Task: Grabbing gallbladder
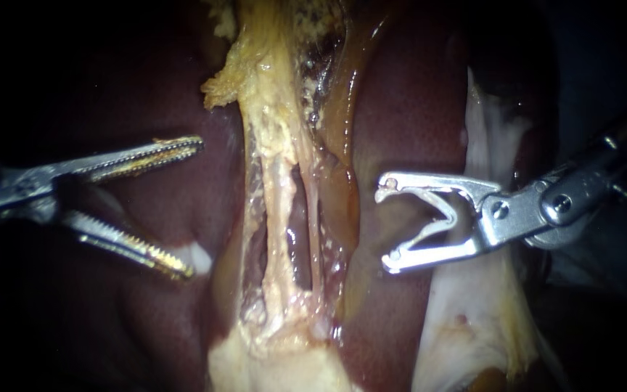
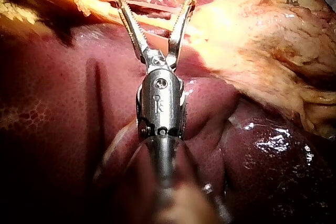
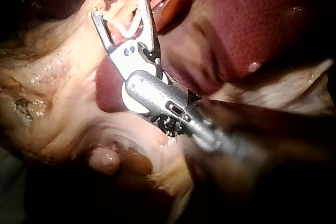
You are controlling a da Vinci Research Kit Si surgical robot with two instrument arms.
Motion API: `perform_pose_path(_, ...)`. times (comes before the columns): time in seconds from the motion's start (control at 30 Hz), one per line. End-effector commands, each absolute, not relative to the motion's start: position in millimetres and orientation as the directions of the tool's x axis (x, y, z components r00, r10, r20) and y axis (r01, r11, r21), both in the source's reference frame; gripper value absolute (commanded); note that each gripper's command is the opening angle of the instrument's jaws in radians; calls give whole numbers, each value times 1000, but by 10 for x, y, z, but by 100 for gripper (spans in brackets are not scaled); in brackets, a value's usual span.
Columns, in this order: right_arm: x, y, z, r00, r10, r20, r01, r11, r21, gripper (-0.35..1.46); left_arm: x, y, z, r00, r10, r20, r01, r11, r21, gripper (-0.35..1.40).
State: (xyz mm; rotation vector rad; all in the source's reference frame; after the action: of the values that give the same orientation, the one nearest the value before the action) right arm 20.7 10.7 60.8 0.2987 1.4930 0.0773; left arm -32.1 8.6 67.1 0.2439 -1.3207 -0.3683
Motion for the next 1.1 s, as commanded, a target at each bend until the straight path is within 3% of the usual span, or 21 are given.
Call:
perform_pose_path(0.03,207,107,607,83,234,-969,133,961,243,58,-322,86,671,202,-396,896,123,918,378,91)
perform_pose_path(0.23,207,107,607,83,234,-969,133,961,243,58,-320,93,668,203,-411,889,126,911,392,84)
perform_pose_path(0.43,207,107,607,83,234,-969,133,961,243,58,-312,126,664,178,-441,880,242,886,395,70)
perform_pose_path(0.63,207,107,608,83,234,-969,133,961,243,58,-307,170,680,153,-476,866,365,842,398,79)
perform_pose_path(1.1,208,108,610,83,233,-969,131,961,243,58,-329,199,732,107,-575,811,394,773,496,67)
